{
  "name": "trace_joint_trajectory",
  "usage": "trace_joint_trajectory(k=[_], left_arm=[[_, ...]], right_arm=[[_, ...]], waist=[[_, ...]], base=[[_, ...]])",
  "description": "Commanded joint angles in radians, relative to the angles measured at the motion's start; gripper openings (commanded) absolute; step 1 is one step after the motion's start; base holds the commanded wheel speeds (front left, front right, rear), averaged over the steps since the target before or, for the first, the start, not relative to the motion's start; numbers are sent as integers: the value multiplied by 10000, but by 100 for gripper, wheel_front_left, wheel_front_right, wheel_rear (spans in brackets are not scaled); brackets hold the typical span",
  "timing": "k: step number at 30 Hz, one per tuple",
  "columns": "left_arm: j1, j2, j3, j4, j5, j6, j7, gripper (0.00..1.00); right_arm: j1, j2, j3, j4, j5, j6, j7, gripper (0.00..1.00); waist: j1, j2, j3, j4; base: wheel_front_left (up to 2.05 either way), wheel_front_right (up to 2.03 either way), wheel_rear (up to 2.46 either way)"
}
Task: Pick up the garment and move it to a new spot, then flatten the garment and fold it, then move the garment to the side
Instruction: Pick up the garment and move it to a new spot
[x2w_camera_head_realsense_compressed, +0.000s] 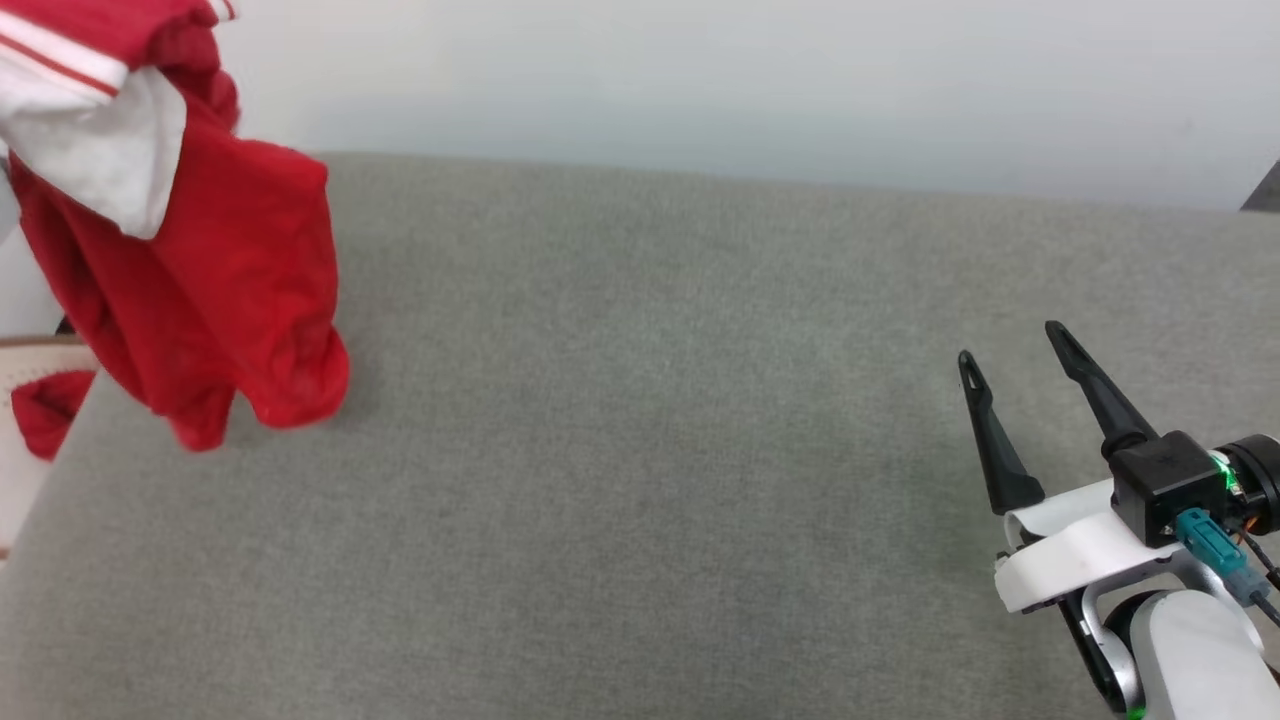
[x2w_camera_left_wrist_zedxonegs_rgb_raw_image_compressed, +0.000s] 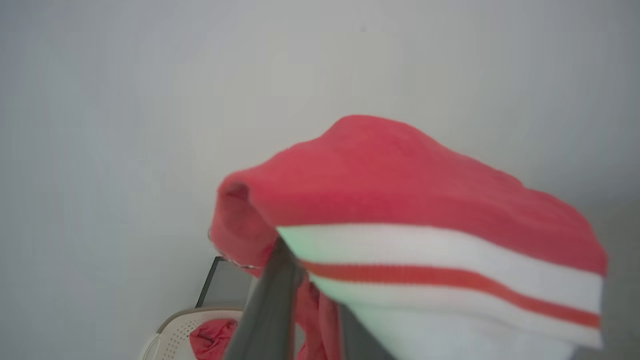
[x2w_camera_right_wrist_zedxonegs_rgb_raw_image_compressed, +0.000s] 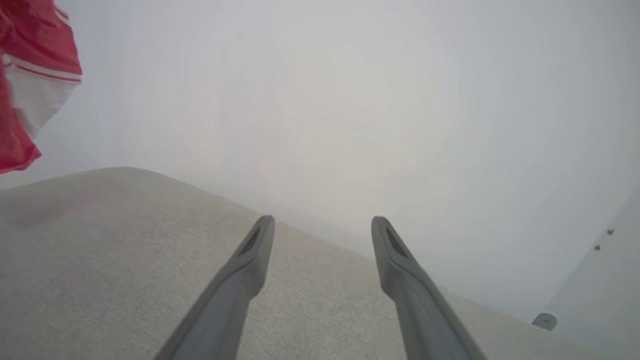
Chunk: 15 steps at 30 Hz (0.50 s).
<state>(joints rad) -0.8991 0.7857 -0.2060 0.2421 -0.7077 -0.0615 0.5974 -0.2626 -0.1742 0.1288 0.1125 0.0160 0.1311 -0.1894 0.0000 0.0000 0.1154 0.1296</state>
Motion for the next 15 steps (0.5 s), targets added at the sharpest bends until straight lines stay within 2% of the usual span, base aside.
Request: trace_joint_trajectory(k=[1,10,15], left_arm=[[49,25,-19,-339,-50,124,157,0],[198,31,-140,-2268,-449,556,1274,0],[-31,-225,-362,-3126,-631,706,1706,0]], right_arm=[[-28,33,-95,55,-103,-6,-61,100],[-133,45,-774,314,-296,-6,-180,100],[-272,11,-1365,536,-438,-6,-252,100]], waist=[[0,0,-312,-186],[0,0,-464,-1128],[0,0,-276,-1855]], base=[[0,0,0],[0,0,0],[0,0,0]])
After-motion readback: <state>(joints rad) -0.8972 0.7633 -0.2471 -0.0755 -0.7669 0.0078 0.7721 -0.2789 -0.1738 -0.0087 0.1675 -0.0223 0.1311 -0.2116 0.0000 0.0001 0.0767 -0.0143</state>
